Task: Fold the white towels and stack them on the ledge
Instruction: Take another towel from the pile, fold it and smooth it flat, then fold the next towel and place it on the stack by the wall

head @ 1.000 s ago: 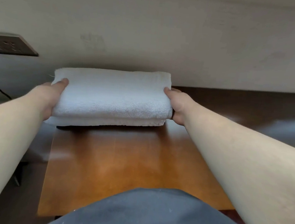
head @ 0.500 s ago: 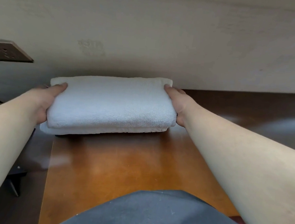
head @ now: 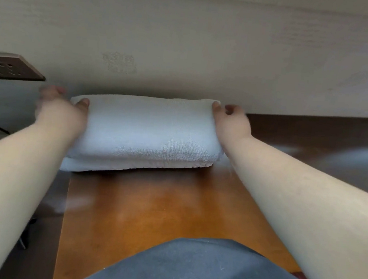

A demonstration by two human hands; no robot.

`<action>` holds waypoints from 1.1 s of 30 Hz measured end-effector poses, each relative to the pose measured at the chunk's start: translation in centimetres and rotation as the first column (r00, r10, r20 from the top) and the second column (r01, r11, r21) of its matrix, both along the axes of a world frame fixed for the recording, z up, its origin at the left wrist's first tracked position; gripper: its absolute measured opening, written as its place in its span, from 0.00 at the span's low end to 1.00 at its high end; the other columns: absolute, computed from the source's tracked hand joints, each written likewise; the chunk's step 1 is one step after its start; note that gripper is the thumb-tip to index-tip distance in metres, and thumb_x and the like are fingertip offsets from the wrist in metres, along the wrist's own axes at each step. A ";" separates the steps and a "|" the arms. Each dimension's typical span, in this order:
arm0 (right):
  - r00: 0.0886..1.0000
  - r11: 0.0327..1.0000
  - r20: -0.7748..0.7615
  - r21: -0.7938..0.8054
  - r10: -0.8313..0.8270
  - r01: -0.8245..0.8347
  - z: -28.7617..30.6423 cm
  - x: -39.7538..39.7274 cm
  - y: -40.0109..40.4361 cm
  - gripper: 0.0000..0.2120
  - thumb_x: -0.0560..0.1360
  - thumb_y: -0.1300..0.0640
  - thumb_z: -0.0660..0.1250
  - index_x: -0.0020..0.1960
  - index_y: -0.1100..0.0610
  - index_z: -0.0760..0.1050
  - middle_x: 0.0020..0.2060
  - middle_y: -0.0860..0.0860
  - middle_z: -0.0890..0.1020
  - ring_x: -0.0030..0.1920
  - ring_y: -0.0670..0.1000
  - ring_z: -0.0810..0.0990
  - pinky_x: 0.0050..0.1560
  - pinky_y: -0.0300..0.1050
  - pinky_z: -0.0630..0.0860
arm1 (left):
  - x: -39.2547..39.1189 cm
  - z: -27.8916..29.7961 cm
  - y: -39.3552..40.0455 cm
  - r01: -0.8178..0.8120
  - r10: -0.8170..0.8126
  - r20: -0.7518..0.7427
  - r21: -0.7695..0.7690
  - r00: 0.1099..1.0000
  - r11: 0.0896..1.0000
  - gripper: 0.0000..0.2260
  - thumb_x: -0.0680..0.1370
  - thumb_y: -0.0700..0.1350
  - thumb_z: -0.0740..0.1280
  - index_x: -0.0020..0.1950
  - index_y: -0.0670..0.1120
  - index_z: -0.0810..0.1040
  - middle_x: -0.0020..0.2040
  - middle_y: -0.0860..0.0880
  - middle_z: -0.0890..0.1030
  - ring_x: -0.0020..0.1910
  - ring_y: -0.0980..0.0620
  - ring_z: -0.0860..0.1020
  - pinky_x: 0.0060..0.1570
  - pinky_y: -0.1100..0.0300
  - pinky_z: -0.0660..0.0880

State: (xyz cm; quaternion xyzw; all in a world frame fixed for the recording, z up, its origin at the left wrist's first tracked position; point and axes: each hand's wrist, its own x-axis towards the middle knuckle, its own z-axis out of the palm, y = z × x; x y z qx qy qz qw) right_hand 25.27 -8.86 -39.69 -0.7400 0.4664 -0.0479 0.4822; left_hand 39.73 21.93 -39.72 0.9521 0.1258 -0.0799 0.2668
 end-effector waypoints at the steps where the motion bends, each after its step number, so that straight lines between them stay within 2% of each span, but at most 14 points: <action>1: 0.988 0.989 0.156 -0.147 0.005 0.018 0.7 0.0 0.4 0.22 0.78 0.42 0.65 0.66 0.54 0.73 0.59 0.48 0.78 0.59 0.50 0.77 0.58 0.42 0.71 | -1.0 0.8 -0.9 0.062 -0.070 0.191 0.052 0.979 0.997 0.24 0.76 0.55 0.66 0.67 0.44 0.68 0.65 0.39 0.72 0.65 0.37 0.70 0.64 0.47 0.68; 3: 0.903 0.889 0.355 -0.454 0.241 -0.059 2.3 0.2 2.2 0.17 0.79 0.48 0.62 0.64 0.56 0.75 0.58 0.49 0.77 0.60 0.51 0.75 0.62 0.47 0.71 | -3.4 2.1 -3.3 0.383 -0.427 0.436 0.189 0.792 0.904 0.19 0.76 0.51 0.63 0.63 0.43 0.73 0.61 0.38 0.75 0.62 0.38 0.71 0.63 0.49 0.65; 4: 0.856 0.797 0.311 -0.579 0.413 -0.174 2.8 0.4 3.4 0.18 0.79 0.49 0.61 0.63 0.57 0.76 0.59 0.52 0.78 0.61 0.53 0.75 0.64 0.50 0.70 | -4.6 2.3 -4.6 0.559 -0.600 0.452 0.239 0.660 0.794 0.18 0.76 0.50 0.62 0.62 0.43 0.75 0.60 0.39 0.76 0.61 0.38 0.71 0.62 0.49 0.65; 5: 0.804 0.683 0.189 -0.655 0.563 -0.324 2.8 0.5 4.7 0.19 0.79 0.48 0.59 0.65 0.56 0.76 0.62 0.54 0.78 0.63 0.56 0.74 0.66 0.51 0.67 | -5.4 2.2 -5.8 0.681 -0.722 0.409 0.272 0.559 0.680 0.19 0.76 0.51 0.60 0.63 0.44 0.76 0.61 0.40 0.77 0.61 0.38 0.72 0.62 0.49 0.65; 6: 0.752 0.560 0.003 -0.669 0.659 -0.488 2.5 0.5 5.9 0.22 0.79 0.46 0.58 0.68 0.55 0.73 0.67 0.56 0.75 0.67 0.58 0.71 0.69 0.52 0.63 | -5.9 1.9 -6.7 0.745 -0.795 0.324 0.292 0.513 0.600 0.20 0.78 0.52 0.59 0.67 0.45 0.75 0.64 0.40 0.75 0.63 0.38 0.71 0.64 0.48 0.64; 7: 0.695 0.458 -0.199 -0.624 0.691 -0.634 2.0 0.3 6.9 0.25 0.80 0.42 0.55 0.73 0.52 0.68 0.73 0.56 0.69 0.73 0.59 0.65 0.73 0.56 0.57 | -6.2 1.5 -7.1 0.769 -0.829 0.212 0.310 0.517 0.559 0.22 0.80 0.54 0.57 0.71 0.48 0.71 0.69 0.42 0.72 0.68 0.40 0.69 0.68 0.46 0.62; 9: 0.586 0.352 -0.473 -0.495 0.658 -0.794 0.4 -0.3 7.5 0.33 0.79 0.33 0.48 0.79 0.46 0.54 0.80 0.53 0.54 0.79 0.59 0.49 0.76 0.65 0.43 | -6.0 0.2 -7.0 0.761 -0.817 0.009 0.360 0.576 0.540 0.25 0.81 0.58 0.51 0.78 0.54 0.59 0.77 0.46 0.61 0.76 0.44 0.58 0.73 0.44 0.53; 11: 0.556 0.333 -0.551 -0.457 0.622 -0.825 -0.7 -0.5 7.0 0.37 0.75 0.27 0.43 0.80 0.42 0.45 0.81 0.50 0.48 0.79 0.60 0.42 0.73 0.70 0.36 | -5.6 -1.0 -6.6 0.743 -0.791 -0.068 0.398 0.608 0.537 0.26 0.80 0.61 0.46 0.79 0.58 0.51 0.80 0.48 0.54 0.78 0.45 0.51 0.74 0.41 0.47; 14: 0.559 0.332 -0.568 -0.458 0.605 -0.825 -1.3 0.5 6.3 0.41 0.70 0.23 0.40 0.79 0.39 0.44 0.81 0.48 0.49 0.79 0.60 0.43 0.70 0.74 0.36 | -5.1 -1.4 -6.9 0.726 -0.762 -0.107 0.410 0.639 0.552 0.27 0.78 0.63 0.42 0.78 0.61 0.48 0.80 0.48 0.51 0.78 0.45 0.48 0.73 0.37 0.44; 18: 0.491 0.310 -0.588 -0.388 0.643 -0.868 -1.7 1.2 5.4 0.45 0.68 0.21 0.39 0.79 0.40 0.40 0.81 0.46 0.46 0.80 0.56 0.43 0.72 0.72 0.38 | -5.1 -1.7 -7.0 0.713 -0.743 -0.128 0.423 0.657 0.559 0.27 0.78 0.63 0.43 0.78 0.61 0.47 0.80 0.49 0.51 0.78 0.46 0.47 0.72 0.36 0.44; 24: 0.400 0.253 -0.577 -0.321 0.712 -0.913 -1.3 0.5 3.4 0.48 0.66 0.20 0.39 0.79 0.42 0.37 0.81 0.47 0.42 0.80 0.52 0.40 0.74 0.69 0.40 | -4.2 -1.6 -7.2 0.750 -0.775 -0.141 0.404 0.616 0.523 0.27 0.78 0.63 0.44 0.78 0.62 0.48 0.80 0.51 0.52 0.78 0.47 0.49 0.74 0.39 0.45; 29: 0.447 0.302 -0.539 -0.339 0.714 -0.891 -0.1 -1.0 3.3 0.49 0.66 0.22 0.40 0.80 0.45 0.40 0.81 0.51 0.42 0.80 0.53 0.39 0.76 0.64 0.40 | -4.3 -0.4 -7.8 0.778 -0.749 -0.269 0.398 0.605 0.486 0.27 0.80 0.62 0.45 0.79 0.60 0.44 0.80 0.50 0.47 0.78 0.47 0.45 0.74 0.39 0.44; 31: 0.530 0.397 -0.461 -0.358 0.712 -0.845 1.3 -1.9 2.6 0.47 0.69 0.23 0.43 0.81 0.47 0.42 0.81 0.51 0.44 0.80 0.53 0.41 0.77 0.62 0.42 | -4.6 1.4 -8.8 0.777 -0.734 -0.309 0.429 0.605 0.460 0.28 0.81 0.61 0.47 0.79 0.57 0.44 0.80 0.47 0.48 0.78 0.44 0.47 0.74 0.39 0.47; 33: 0.631 0.508 -0.380 -0.379 0.676 -0.773 3.1 -3.0 1.1 0.43 0.73 0.26 0.46 0.81 0.48 0.45 0.81 0.52 0.48 0.80 0.54 0.44 0.77 0.62 0.45 | -5.5 3.8 -10.5 0.775 -0.783 -0.227 0.449 0.579 0.443 0.28 0.81 0.60 0.51 0.79 0.55 0.48 0.79 0.44 0.54 0.76 0.41 0.55 0.72 0.41 0.56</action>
